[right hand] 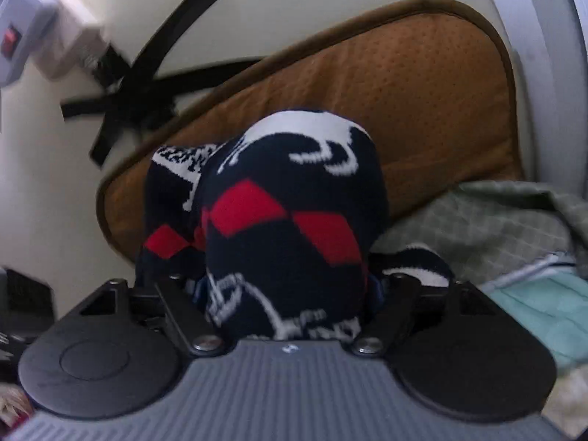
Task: Fold small clothes
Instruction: 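Grasp the rolled navy sweater with both grippers and carry it to the clothes pile, then lower the sweater onto the folded clothes stack and open both grippers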
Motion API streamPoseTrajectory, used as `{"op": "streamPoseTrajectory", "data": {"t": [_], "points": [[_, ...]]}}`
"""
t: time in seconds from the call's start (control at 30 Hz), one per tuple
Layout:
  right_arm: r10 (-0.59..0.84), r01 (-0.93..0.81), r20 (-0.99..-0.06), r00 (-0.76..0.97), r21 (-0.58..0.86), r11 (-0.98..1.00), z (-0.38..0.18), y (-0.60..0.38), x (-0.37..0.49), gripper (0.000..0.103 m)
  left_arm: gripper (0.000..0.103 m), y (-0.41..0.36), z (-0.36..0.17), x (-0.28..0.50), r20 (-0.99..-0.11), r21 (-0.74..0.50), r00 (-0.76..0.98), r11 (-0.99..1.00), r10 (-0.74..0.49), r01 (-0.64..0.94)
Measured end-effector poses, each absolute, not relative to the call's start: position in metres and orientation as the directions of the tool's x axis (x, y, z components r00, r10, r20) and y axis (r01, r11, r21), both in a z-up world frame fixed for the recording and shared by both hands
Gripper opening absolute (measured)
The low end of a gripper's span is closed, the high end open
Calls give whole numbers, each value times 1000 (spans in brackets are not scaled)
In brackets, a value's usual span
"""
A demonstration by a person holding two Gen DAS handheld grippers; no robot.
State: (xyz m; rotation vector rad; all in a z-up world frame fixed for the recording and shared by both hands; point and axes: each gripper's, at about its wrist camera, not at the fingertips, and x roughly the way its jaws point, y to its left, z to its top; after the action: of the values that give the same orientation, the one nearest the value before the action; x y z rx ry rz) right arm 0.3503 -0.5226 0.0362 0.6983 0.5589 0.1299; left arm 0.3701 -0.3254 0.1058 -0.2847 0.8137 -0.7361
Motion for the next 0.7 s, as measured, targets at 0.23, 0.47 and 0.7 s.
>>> {"op": "streamPoseTrajectory", "data": {"t": [0.23,0.47,0.7], "points": [[140,106,-354,925,591,800,53,-497,305,88,95,-297,129,316,-504,-408,579,768,-641,494],[-158,250,-224,962,484,838,40,-448,173,88,99,-223,98,195,-418,-213,745,854,-519,475],[-125,346,-406,906,537,769,-12,-391,114,88,99,-158,42,117,-479,-60,804,927,-352,370]]}}
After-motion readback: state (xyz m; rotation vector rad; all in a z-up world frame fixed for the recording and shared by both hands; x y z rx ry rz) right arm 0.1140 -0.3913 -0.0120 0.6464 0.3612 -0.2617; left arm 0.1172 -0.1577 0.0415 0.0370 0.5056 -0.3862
